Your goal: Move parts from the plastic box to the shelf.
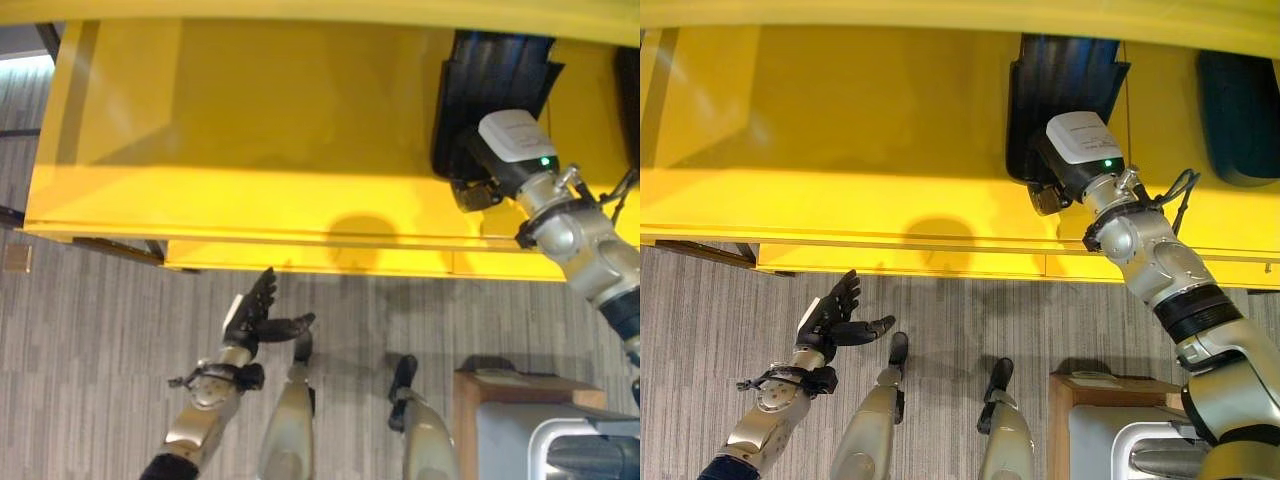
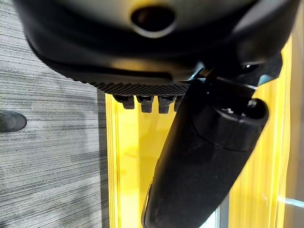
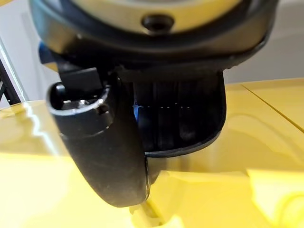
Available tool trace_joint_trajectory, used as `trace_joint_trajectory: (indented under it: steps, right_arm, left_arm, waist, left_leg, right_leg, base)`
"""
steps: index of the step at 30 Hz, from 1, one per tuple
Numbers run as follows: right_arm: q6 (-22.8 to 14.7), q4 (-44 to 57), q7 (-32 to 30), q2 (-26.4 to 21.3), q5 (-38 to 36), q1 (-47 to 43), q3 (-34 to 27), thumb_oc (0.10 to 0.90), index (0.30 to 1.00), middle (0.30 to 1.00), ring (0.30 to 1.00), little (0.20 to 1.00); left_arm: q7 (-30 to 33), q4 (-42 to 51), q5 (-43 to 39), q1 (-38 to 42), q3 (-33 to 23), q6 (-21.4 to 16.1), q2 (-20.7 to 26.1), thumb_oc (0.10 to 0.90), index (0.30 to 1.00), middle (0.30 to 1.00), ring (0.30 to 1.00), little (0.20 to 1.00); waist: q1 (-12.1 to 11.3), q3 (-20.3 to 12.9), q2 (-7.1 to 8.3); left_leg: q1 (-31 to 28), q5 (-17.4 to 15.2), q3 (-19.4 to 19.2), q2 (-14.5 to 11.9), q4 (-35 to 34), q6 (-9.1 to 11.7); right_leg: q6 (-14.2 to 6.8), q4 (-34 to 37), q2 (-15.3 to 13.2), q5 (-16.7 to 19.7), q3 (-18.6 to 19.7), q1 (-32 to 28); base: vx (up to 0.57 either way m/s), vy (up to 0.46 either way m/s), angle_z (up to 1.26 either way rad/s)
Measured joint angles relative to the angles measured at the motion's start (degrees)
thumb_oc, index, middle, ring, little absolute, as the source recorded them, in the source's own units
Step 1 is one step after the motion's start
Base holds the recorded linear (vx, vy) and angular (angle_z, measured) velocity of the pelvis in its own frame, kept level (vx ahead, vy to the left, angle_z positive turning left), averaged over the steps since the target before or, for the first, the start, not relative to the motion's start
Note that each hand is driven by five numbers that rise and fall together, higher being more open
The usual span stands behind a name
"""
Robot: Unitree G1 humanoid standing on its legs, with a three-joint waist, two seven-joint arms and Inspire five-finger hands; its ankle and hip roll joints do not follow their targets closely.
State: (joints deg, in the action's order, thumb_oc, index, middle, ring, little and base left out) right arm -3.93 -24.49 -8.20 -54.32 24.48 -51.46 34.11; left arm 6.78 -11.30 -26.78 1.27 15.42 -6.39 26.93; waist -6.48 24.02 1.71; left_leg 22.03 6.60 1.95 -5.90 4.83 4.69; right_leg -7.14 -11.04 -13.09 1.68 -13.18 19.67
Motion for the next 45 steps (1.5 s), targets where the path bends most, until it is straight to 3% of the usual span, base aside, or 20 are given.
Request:
trace_joint_trajectory:
  steps: [22,23,24,25,26,45]
  right_arm:
    - [0.5,4.0,2.7,-1.8,0.0,-0.3,0.9,0.4,0.3,0.3,0.3,0.3]
    - [0.4,4.0,2.8,-1.8,-0.1,-0.3,0.9,0.486,0.421,0.421,0.421,0.421]
    - [0.4,4.0,2.8,-1.8,-0.1,-0.3,1.0,0.684,0.698,0.698,0.698,0.698]
    - [0.4,4.0,2.8,-1.8,-0.1,-0.3,1.0,0.839,0.915,0.915,0.915,0.915]
    - [0.4,4.0,2.7,-1.8,-0.2,-0.3,1.0,0.9,1.0,1.0,1.0,1.0]
    - [0.0,4.5,4.3,-2.3,-0.5,1.6,2.2,0.9,1.0,1.0,1.0,1.0]
  left_arm:
    - [0.0,0.0,0.0,-0.2,-1.4,0.0,1.4,0.9,1.0,1.0,1.0,1.0]
    - [0.0,0.0,0.0,-0.2,-1.8,0.0,1.4,0.9,1.0,1.0,1.0,1.0]
    - [0.0,0.0,0.0,-0.1,-1.9,0.0,1.4,0.9,1.0,1.0,1.0,1.0]
    - [0.0,0.0,0.0,-0.1,-2.0,0.0,1.4,0.9,1.0,1.0,1.0,1.0]
    - [0.0,0.0,0.0,-0.1,-2.2,0.0,1.4,0.9,1.0,1.0,1.0,1.0]
    - [0.0,0.0,0.0,-0.2,-2.3,0.0,1.4,0.9,1.0,1.0,1.0,1.0]
  waist:
    - [0.0,0.3,1.38]
    - [0.0,0.3,1.38]
    - [0.0,0.3,1.38]
    - [0.0,0.3,1.38]
    - [0.0,0.3,1.38]
    - [0.1,0.3,1.4]
  left_leg:
    - [0.3,-0.1,0.0,0.0,-0.1,0.0]
    - [0.3,-0.1,0.0,0.0,-0.1,-0.1]
    - [0.3,-0.1,0.0,0.0,-0.1,-0.1]
    - [0.3,-0.1,0.0,0.0,-0.1,-0.1]
    - [0.3,-0.1,0.0,0.0,-0.1,-0.1]
    - [0.3,0.0,0.1,-0.1,0.0,0.0]
  right_leg:
    - [0.0,0.4,0.1,0.0,-0.2,0.0]
    - [0.0,0.5,0.1,0.0,-0.2,0.0]
    - [0.0,0.5,0.1,0.0,-0.2,0.0]
    - [0.0,0.5,0.1,0.0,-0.2,0.0]
    - [0.0,0.5,0.1,0.0,-0.2,0.0]
    - [0.0,0.5,0.2,0.0,-0.1,0.0]
  base:
    - [0.0,0.0,0.0]
    - [0.0,0.0,0.0]
    - [0.0,0.0,0.0]
    - [0.0,0.0,0.0]
    - [0.0,0.0,0.0]
    - [0.0,0.0,0.0]
